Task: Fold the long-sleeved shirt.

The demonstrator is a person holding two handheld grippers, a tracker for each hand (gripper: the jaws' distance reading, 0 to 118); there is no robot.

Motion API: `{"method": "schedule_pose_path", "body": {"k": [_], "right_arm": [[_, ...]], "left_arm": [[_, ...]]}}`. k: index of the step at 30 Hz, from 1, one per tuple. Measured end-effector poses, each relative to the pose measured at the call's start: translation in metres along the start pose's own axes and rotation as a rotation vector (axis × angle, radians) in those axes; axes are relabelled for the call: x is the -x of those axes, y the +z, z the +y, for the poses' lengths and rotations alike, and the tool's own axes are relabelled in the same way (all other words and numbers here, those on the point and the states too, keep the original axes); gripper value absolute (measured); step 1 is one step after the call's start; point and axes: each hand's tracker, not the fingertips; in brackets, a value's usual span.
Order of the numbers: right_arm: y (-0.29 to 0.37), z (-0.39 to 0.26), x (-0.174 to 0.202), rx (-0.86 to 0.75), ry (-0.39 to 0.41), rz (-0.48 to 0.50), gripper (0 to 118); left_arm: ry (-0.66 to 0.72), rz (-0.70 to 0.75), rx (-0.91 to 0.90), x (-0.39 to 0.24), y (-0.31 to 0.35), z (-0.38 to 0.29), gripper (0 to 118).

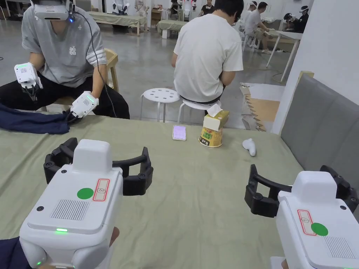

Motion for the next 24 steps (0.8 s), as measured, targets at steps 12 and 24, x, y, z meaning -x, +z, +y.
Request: {"method": "schedule_pose_path", "body": {"k": [12, 24], "right_arm": [[0.002, -0.003, 0.004, -0.002, 0.016, -0.002, 118], [0.003, -0.005, 0.004, -0.002, 0.016, -0.003, 118]], "left_arm": [[-0.022, 0.0, -0.003, -0.004, 0.003, 0.003, 111], [0.007, -0.044, 0.002, -0.007, 0.007, 0.013, 111]]}}
